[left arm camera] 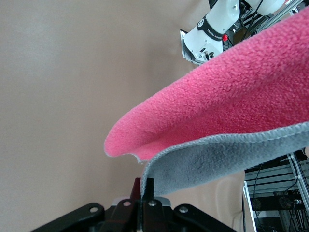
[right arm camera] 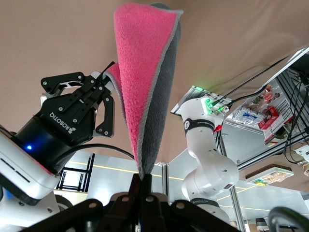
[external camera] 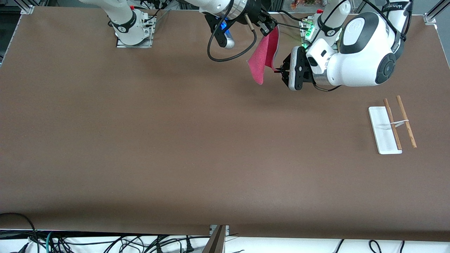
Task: Pass towel and hang on rack
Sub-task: 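Open the right gripper while the left gripper carries the towel toward the rack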
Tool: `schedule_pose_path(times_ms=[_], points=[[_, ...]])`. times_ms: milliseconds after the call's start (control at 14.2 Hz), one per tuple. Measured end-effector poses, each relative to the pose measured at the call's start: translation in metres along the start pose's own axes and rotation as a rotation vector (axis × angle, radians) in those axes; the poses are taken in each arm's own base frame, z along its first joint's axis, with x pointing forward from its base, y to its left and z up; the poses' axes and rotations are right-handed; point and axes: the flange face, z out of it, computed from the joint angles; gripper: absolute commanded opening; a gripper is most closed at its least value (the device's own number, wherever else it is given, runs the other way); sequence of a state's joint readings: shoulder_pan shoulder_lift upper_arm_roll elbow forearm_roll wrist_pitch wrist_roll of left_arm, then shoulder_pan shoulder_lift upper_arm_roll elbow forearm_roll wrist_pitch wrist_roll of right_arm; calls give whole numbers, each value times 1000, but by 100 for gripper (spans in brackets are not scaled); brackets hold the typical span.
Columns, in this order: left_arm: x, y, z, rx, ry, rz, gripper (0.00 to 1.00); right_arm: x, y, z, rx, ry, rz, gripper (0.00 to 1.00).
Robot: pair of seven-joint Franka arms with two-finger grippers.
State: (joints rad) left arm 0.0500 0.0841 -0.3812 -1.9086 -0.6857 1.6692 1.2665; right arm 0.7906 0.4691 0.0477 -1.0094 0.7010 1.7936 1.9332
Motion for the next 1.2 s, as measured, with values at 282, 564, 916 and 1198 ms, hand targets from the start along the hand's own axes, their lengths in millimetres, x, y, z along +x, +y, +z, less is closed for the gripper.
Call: schedule_pose_path(times_ms=[282,564,916,1198], points=[[-1,0,-1,1,1,-2,0,1,-2,-3,10,-2,3,99],[-2,-1,-3,4,3,-4,0,10,-10,-19,39,-4,15,99],[-38,-23,-50,93,-21,-51,0,52,-18,-110,105,66,-70,100],[-128,-69,-130,131,11,-176,0,118,0,-166,62,153,-285,100]])
